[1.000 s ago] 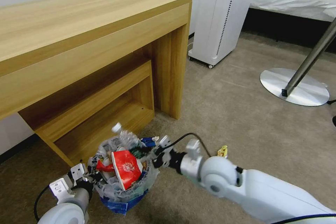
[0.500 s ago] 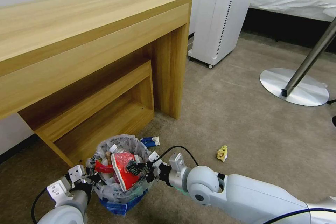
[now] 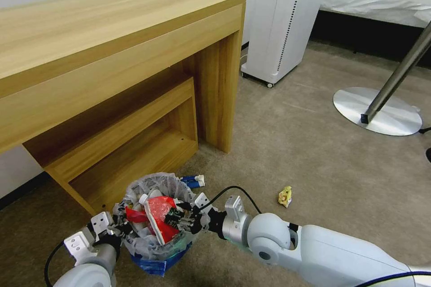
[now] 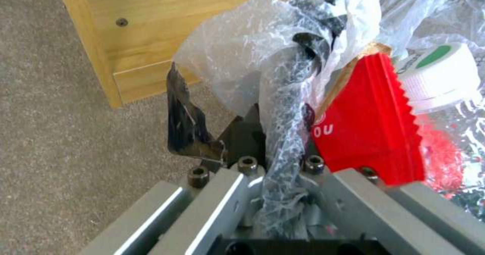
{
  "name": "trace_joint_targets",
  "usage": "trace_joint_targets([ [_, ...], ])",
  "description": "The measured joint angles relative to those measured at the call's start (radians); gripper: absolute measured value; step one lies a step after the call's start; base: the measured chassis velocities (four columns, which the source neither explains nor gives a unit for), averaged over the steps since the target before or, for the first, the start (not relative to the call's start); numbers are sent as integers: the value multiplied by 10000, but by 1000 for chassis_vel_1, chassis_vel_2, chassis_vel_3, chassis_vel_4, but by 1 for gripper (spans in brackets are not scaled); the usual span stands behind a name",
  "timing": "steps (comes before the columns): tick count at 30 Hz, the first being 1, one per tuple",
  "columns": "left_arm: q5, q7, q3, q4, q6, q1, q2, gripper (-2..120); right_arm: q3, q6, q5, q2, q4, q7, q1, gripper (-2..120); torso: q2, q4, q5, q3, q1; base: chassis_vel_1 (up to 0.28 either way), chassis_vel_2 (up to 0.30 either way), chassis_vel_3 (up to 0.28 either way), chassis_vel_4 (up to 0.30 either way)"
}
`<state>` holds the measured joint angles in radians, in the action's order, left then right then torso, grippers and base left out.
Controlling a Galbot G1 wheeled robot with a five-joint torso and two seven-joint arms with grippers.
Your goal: Pick up the trash bin and place the garbage on the floor into it.
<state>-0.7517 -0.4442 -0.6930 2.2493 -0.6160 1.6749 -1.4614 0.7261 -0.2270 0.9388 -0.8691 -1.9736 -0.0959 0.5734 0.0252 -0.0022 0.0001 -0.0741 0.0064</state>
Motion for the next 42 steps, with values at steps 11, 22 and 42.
trace_joint_targets([
  [11,7,5,-132,36,0,51,24,0,-807,1037,-10,32,-63,1087,303,99,0,0,0,0,0,0,0,0,0],
  [22,-17,-36,-228,13,-21,141,34,0,-1199,1523,0,97,-40,1567,558,100,0,0,0,0,0,0,0,0,0],
  [42,-142,-272,-479,59,-182,479,88,0,-3570,1823,223,24,-559,1476,1797,100,0,1,0,0,0,0,0,0,0],
])
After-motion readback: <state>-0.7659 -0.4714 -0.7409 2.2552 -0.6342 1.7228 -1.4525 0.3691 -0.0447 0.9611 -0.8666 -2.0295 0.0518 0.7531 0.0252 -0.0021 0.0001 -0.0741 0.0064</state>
